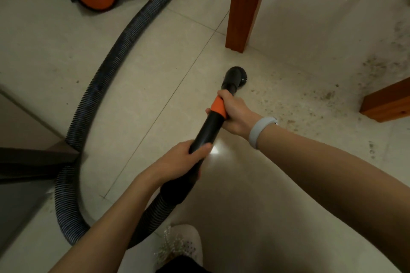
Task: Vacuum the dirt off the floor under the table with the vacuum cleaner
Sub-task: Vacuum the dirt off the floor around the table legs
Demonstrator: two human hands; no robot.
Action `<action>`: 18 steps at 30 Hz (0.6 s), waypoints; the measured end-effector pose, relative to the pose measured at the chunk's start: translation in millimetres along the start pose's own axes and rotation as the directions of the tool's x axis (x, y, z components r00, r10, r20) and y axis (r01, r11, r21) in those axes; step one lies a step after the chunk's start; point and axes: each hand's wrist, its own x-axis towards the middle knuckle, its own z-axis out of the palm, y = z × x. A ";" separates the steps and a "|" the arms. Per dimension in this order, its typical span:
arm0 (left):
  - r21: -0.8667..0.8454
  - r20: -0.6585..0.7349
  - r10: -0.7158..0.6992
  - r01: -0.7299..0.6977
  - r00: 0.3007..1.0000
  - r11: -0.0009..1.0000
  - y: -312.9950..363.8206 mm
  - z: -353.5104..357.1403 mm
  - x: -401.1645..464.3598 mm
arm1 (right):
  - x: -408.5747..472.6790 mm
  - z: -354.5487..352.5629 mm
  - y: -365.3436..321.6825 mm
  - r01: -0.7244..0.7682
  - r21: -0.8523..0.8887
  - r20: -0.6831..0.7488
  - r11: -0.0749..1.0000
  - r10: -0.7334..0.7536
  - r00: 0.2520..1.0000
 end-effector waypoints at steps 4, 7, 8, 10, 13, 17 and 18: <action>-0.199 0.142 -0.028 0.056 0.989 0.978 -4.3 20.1 6.4 | 1.2 -33.6 12.6 -0.031 -0.254 0.009 0.967 0.035 0.999; -0.342 0.192 -0.040 0.106 0.981 0.934 7.1 28.7 16.8 | -5.9 -47.8 4.3 -0.030 -0.460 0.019 0.887 0.044 0.999; -0.354 0.190 -0.035 0.102 0.981 0.930 10.7 31.0 20.9 | -7.8 -50.0 -0.6 -0.028 -0.557 0.013 0.830 0.043 0.999; -0.276 0.134 -0.018 0.055 0.991 0.959 14.4 35.3 27.8 | -6.0 -57.1 -13.1 0.027 -0.792 -0.021 0.609 -0.071 0.997; -0.134 0.047 -0.011 0.018 0.999 0.991 9.4 44.4 28.1 | 10.5 -73.3 -40.7 0.211 -0.924 0.021 0.320 -0.507 0.862; -0.036 0.057 -0.023 0.025 0.998 0.999 -6.7 61.1 15.3 | 38.5 -71.2 -73.2 0.388 -0.921 0.320 -0.040 -0.647 0.693; 0.004 0.063 -0.019 0.019 0.998 1.000 -11.7 65.0 12.8 | 46.4 -65.3 -78.8 0.364 -0.923 0.364 -0.123 -0.583 0.726</action>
